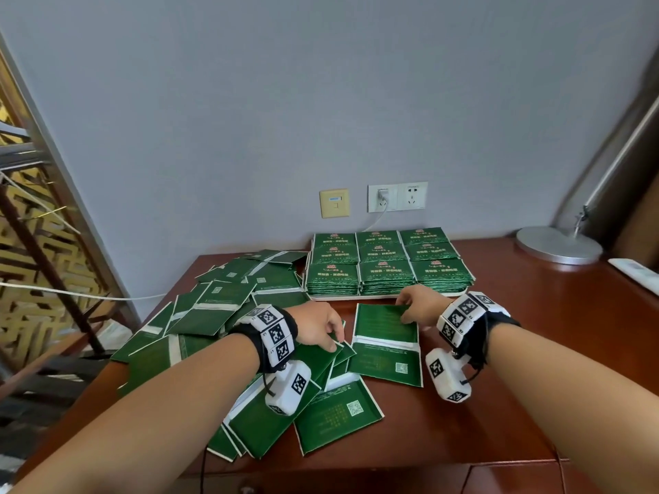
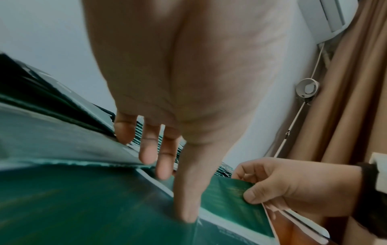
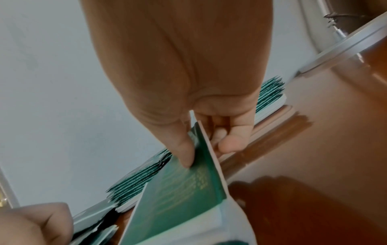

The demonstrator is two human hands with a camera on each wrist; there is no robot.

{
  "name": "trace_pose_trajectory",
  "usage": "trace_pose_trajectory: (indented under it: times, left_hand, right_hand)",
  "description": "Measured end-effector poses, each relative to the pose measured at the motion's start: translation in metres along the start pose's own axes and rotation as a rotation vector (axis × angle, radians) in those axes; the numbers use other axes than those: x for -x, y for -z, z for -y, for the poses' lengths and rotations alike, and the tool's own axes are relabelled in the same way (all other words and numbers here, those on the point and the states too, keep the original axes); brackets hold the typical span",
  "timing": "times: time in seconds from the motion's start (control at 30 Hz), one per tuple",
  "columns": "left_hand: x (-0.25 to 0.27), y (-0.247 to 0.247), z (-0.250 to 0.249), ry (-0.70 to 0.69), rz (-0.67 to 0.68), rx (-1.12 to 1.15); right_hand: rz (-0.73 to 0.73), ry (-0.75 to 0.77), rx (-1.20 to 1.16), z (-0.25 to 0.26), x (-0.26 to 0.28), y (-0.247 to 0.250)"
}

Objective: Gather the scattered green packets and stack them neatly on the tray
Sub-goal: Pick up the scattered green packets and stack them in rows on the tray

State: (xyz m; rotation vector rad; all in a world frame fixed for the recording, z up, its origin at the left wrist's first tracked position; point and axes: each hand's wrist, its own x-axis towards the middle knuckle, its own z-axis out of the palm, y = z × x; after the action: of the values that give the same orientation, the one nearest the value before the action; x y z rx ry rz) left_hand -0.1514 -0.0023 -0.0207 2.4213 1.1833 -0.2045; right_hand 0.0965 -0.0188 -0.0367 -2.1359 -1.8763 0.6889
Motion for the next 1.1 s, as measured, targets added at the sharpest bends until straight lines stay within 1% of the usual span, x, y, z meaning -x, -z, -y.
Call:
trace_pose_trajectory:
  times: [0.23,0.4,0.67,0.9,1.0,1.1]
  left_hand:
    - [-0.006,-0.003,-0.003,-0.019,0.003,-0.062]
    - [-0.012,0.004,-0.005,-0.02,-0.023,-0.023]
    - [-0.043,0.009,-0.041,-0.04,-0.281,0.182]
    - [-0.075,0.007,-0.073,-0.021,-0.462,0.237]
    - [-0.083,0.007,-0.079,0.018,-0.517,0.249]
    - [-0.086,0.008,-0.076,0.089,-0.514,0.364]
  right_hand:
    - [-0.004,-0.013,-0.051,-0.012,-0.002,0.001]
    - [-0.04,0.01,-0.06,-0.021,-0.002,0.006]
    - [-0.12,-0.032,-0.109,-0.063,0.004,0.032]
    - [-0.224,-0.089,-0.126,-0.106,0.012,0.049]
    - [-0.255,-0.096,-0.145,-0.118,0.015,0.055]
    - [-0.306,-0.101,-0.149,-0.127,0.016,0.058]
